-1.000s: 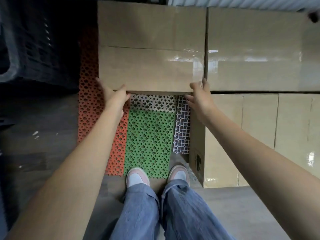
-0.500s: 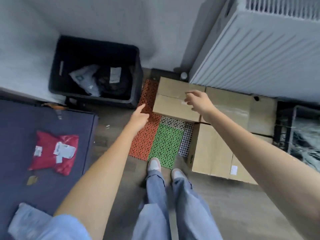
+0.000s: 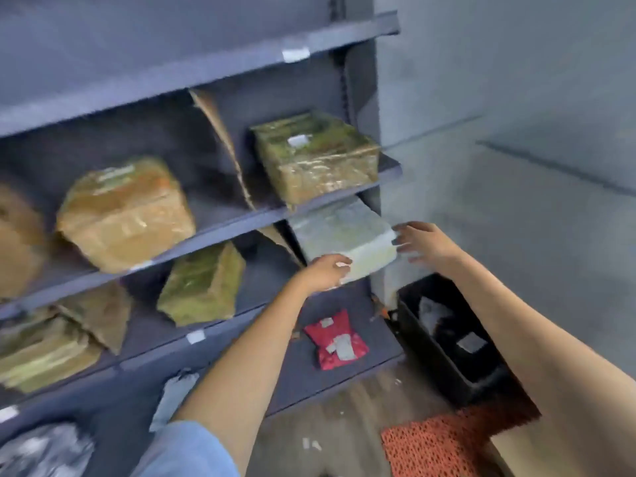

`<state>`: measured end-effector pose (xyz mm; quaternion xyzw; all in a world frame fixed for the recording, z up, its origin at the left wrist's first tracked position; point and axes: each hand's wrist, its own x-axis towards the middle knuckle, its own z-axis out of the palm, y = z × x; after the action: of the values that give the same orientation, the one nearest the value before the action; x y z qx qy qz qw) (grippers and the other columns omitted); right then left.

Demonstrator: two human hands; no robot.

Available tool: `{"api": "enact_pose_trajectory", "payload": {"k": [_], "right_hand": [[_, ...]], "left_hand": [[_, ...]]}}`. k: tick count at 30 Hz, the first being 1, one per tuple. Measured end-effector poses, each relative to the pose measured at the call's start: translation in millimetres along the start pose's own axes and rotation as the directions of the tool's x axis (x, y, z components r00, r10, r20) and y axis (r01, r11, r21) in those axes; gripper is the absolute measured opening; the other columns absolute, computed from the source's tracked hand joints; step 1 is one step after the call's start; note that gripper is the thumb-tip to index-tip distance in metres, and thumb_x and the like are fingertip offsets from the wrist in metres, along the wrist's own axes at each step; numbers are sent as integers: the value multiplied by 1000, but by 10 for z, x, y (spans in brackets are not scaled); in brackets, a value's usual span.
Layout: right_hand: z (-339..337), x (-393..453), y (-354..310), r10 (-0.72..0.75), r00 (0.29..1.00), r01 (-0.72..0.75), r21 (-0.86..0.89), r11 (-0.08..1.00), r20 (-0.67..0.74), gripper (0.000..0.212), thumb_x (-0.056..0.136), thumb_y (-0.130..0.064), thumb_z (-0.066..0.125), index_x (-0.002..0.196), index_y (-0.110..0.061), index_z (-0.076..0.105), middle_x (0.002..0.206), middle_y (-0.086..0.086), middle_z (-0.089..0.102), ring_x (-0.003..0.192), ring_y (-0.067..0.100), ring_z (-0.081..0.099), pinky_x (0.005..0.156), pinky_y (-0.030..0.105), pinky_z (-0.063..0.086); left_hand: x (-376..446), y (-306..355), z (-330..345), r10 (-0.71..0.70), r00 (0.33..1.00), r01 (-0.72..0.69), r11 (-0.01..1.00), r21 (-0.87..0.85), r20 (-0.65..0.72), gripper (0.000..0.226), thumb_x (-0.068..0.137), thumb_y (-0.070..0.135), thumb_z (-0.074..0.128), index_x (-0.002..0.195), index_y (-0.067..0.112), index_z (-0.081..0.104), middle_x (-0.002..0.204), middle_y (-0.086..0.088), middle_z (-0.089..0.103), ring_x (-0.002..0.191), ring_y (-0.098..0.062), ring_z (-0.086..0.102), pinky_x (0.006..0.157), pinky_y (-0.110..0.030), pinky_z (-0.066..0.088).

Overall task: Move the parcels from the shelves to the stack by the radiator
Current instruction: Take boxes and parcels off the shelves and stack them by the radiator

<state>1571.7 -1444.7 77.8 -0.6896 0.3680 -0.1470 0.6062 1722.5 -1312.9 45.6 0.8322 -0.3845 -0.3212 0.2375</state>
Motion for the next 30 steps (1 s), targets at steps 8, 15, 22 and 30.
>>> {"api": "enact_pose_trajectory", "payload": {"k": [8, 15, 22, 30], "right_hand": [[2220, -762, -1682, -330, 825, 419, -106, 902, 459, 34, 97, -25, 46, 124, -7, 55, 119, 17, 61, 97, 24, 55, 69, 28, 44], [4407, -2127, -2397, -375, 489, 650, -43, 758, 787, 31, 99, -29, 39, 124, -20, 55, 113, 3, 60, 100, 19, 57, 87, 34, 47], [6455, -3157, -2262, -351, 439, 602, 19, 798, 827, 36, 96, -21, 46, 132, -17, 48, 136, 6, 47, 121, 24, 48, 89, 35, 43], [7201, -2699, -2102, -347, 723, 428, 6, 904, 597, 57, 95, -15, 47, 146, -7, 23, 150, 12, 31, 136, 29, 34, 110, 35, 29]], "left_hand": [[-2553, -1267, -1967, -311, 797, 156, 934, -321, -517, 40, 101, 27, 37, 136, 10, 44, 118, -9, 55, 95, -20, 55, 65, -25, 39], [-5083, -2508, -2605, -493, 475, 182, 865, -467, -729, 36, 100, 23, 40, 133, 12, 48, 125, -9, 56, 110, -28, 60, 94, -38, 42], [-6612, -3741, -2825, -574, 355, 244, 819, -520, -738, 36, 100, 7, 36, 133, -2, 46, 126, -21, 53, 78, -11, 62, 57, -13, 51], [-6290, -4722, -3427, -499, 495, 295, 867, -402, -711, 32, 99, 10, 40, 128, 7, 53, 114, -7, 56, 97, -14, 48, 55, -4, 41]]}}
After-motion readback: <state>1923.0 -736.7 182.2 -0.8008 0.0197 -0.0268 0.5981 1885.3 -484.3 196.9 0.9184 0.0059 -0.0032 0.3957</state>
